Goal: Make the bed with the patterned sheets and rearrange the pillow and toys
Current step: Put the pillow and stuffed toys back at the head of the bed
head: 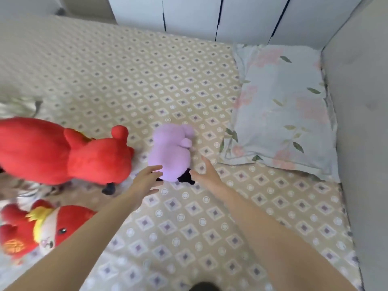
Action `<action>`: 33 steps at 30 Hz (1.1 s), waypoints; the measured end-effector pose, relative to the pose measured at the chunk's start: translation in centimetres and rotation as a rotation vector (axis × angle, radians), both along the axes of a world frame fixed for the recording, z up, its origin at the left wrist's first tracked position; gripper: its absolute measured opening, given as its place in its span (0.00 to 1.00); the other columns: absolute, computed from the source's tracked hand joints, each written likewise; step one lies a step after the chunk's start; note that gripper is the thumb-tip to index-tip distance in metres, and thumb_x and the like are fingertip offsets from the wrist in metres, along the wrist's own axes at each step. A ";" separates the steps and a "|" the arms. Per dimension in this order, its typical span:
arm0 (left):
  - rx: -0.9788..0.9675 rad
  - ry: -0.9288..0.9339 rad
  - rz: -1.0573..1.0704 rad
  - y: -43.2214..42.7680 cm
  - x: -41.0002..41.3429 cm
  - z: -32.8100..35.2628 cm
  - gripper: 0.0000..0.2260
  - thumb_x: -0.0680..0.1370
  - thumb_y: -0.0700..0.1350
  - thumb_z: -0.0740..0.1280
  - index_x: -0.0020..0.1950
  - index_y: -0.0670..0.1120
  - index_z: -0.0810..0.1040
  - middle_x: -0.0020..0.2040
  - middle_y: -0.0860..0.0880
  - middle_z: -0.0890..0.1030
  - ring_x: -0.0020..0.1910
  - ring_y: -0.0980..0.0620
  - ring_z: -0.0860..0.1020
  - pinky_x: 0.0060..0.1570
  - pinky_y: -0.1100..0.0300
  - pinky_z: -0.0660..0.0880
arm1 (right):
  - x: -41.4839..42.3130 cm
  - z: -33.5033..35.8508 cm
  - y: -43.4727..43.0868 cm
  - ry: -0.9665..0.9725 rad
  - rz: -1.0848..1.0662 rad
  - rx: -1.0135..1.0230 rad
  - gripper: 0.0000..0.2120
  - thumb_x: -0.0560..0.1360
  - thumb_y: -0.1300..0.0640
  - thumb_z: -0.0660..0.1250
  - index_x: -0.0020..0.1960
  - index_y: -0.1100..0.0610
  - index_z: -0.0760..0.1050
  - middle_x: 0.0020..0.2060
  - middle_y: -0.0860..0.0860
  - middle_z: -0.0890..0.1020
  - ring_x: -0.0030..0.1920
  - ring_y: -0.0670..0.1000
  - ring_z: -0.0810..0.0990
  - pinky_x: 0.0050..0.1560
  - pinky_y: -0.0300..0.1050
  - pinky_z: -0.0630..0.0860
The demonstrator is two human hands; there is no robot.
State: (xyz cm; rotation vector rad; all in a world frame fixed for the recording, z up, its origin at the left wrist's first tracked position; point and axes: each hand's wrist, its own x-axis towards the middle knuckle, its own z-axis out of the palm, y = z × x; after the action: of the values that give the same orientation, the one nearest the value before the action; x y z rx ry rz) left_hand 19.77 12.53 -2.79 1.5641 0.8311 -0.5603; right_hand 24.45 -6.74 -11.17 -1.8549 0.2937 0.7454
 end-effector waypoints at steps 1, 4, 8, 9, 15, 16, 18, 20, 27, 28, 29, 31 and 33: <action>0.003 -0.003 0.008 0.6 0.0 -0.2 0.13 0.79 0.42 0.64 0.62 0.51 0.75 0.58 0.49 0.78 0.53 0.50 0.80 0.53 0.55 0.75 | 0.6 -0.2 0.8 0.039 -0.021 -0.001 0.38 0.73 0.45 0.68 0.76 0.44 0.52 0.74 0.50 0.61 0.72 0.52 0.63 0.65 0.48 0.67; 0.021 -0.012 0.046 2.6 -0.1 -0.4 0.10 0.79 0.43 0.64 0.58 0.53 0.76 0.56 0.51 0.79 0.49 0.52 0.80 0.48 0.57 0.76 | 2.4 -0.4 3.3 0.072 -0.072 0.155 0.34 0.76 0.49 0.64 0.76 0.50 0.52 0.70 0.52 0.67 0.69 0.55 0.68 0.56 0.43 0.70; 0.048 -0.043 0.096 5.8 -1.0 0.1 0.10 0.79 0.42 0.64 0.58 0.52 0.76 0.54 0.52 0.79 0.46 0.54 0.80 0.45 0.59 0.75 | 1.9 -0.1 6.1 -0.023 0.054 0.036 0.27 0.77 0.62 0.61 0.74 0.51 0.60 0.66 0.50 0.70 0.64 0.52 0.69 0.57 0.40 0.65; 0.065 -0.050 0.110 6.7 -1.4 0.4 0.11 0.79 0.42 0.64 0.60 0.51 0.76 0.53 0.51 0.79 0.45 0.53 0.80 0.45 0.59 0.75 | 1.6 0.2 6.5 -0.057 0.057 -0.015 0.23 0.76 0.62 0.62 0.69 0.49 0.67 0.61 0.48 0.74 0.59 0.50 0.73 0.52 0.37 0.66; 0.127 -0.061 0.250 12.2 -5.1 3.3 0.11 0.78 0.41 0.65 0.60 0.48 0.77 0.43 0.49 0.80 0.37 0.58 0.79 0.50 0.57 0.75 | -0.3 4.9 10.5 -0.196 0.193 0.053 0.07 0.72 0.57 0.71 0.39 0.46 0.81 0.41 0.43 0.83 0.40 0.37 0.79 0.42 0.33 0.70; 0.132 -0.059 0.259 13.2 -5.8 3.8 0.11 0.78 0.41 0.64 0.60 0.48 0.77 0.44 0.48 0.81 0.38 0.56 0.79 0.47 0.59 0.75 | -0.9 5.6 11.4 -0.236 0.204 0.058 0.07 0.73 0.60 0.69 0.40 0.49 0.81 0.40 0.45 0.83 0.41 0.39 0.80 0.42 0.35 0.71; 0.124 -0.052 0.300 15.5 -7.8 5.0 0.11 0.79 0.41 0.64 0.61 0.45 0.77 0.49 0.46 0.81 0.44 0.51 0.78 0.42 0.62 0.75 | -2.1 7.2 13.9 -0.357 0.284 -0.008 0.06 0.75 0.61 0.66 0.47 0.53 0.80 0.40 0.47 0.83 0.42 0.44 0.80 0.42 0.33 0.72; 0.111 -0.035 0.340 17.4 -9.6 5.8 0.12 0.79 0.40 0.64 0.62 0.44 0.76 0.51 0.45 0.79 0.48 0.48 0.77 0.49 0.58 0.73 | -2.7 8.8 16.4 -0.544 0.404 -0.071 0.08 0.75 0.61 0.65 0.51 0.54 0.80 0.44 0.44 0.82 0.45 0.43 0.78 0.45 0.28 0.70; 0.148 -0.063 0.512 24.4 -12.7 6.8 0.08 0.78 0.40 0.65 0.56 0.47 0.77 0.49 0.47 0.80 0.43 0.51 0.78 0.48 0.56 0.73 | -0.1 11.1 29.1 -0.634 0.646 -0.173 0.25 0.74 0.54 0.68 0.69 0.58 0.67 0.62 0.54 0.75 0.64 0.53 0.73 0.65 0.48 0.69; 0.148 -0.076 0.528 25.1 -12.8 6.7 0.08 0.78 0.40 0.64 0.56 0.47 0.77 0.48 0.47 0.80 0.41 0.52 0.78 0.46 0.57 0.74 | 0.5 11.0 30.9 -0.558 0.641 -0.155 0.25 0.75 0.53 0.67 0.70 0.58 0.66 0.62 0.54 0.75 0.63 0.54 0.74 0.63 0.48 0.70; 0.148 -0.087 0.537 25.7 -13.1 6.6 0.08 0.78 0.40 0.64 0.56 0.47 0.77 0.48 0.47 0.80 0.40 0.52 0.78 0.46 0.58 0.74 | 1.0 10.8 32.5 -0.449 0.614 -0.137 0.27 0.75 0.52 0.66 0.71 0.57 0.64 0.63 0.54 0.75 0.63 0.55 0.74 0.62 0.47 0.70; 0.150 -0.100 0.538 26.9 -13.4 6.3 0.08 0.79 0.41 0.64 0.57 0.47 0.77 0.48 0.46 0.80 0.43 0.51 0.79 0.51 0.54 0.75 | 1.9 9.8 35.2 -0.238 0.512 -0.110 0.32 0.75 0.48 0.66 0.74 0.57 0.59 0.67 0.54 0.72 0.65 0.56 0.73 0.64 0.49 0.69; 0.139 -0.095 0.537 28.1 -13.7 6.0 0.09 0.78 0.40 0.64 0.58 0.46 0.77 0.50 0.46 0.80 0.47 0.49 0.79 0.56 0.52 0.75 | 2.2 8.2 36.6 -0.228 0.519 -0.232 0.37 0.72 0.45 0.69 0.75 0.56 0.58 0.69 0.54 0.70 0.68 0.57 0.70 0.69 0.55 0.65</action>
State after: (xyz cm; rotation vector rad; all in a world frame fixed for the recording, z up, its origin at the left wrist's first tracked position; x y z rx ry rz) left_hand 6.03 40.62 3.19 1.3978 1.1805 -0.0400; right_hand 26.63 29.86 -2.97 -2.2478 -0.2724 0.8599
